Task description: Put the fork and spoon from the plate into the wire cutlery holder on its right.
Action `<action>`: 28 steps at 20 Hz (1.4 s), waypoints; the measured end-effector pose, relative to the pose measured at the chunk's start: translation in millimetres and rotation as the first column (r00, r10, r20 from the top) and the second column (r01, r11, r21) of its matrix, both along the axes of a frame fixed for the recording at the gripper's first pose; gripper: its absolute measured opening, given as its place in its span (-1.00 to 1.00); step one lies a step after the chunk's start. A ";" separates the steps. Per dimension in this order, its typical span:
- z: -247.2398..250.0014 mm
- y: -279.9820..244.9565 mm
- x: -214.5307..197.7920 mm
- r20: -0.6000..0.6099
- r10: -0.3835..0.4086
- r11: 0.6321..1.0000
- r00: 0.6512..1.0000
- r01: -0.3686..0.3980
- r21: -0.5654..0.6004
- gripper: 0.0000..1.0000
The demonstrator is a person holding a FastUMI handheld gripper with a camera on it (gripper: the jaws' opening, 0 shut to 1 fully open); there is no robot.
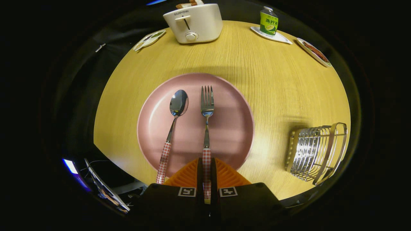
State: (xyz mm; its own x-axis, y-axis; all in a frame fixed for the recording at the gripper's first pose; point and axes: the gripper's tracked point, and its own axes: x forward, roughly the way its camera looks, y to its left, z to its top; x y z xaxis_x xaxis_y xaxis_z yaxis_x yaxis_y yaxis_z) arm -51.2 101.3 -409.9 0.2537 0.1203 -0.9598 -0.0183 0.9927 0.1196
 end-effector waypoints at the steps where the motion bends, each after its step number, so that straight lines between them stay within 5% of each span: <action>1: 7.6 -1.8 -3.6 0.002 0.012 1.000 1.000 -0.012 0.008 -0.77; 8: 87.3 -39.2 -38.6 0.052 0.140 0.989 0.989 -0.142 0.034 -0.77; 15: 149.4 -145.8 -70.9 -0.106 0.253 0.965 0.962 -0.258 -0.037 -0.77; 20: 138.3 -192.0 -83.1 -0.336 0.270 0.955 0.902 -0.297 -0.030 -0.77; 28: 106.0 -213.5 -61.4 -0.538 0.289 0.932 0.792 -0.362 -0.034 -0.77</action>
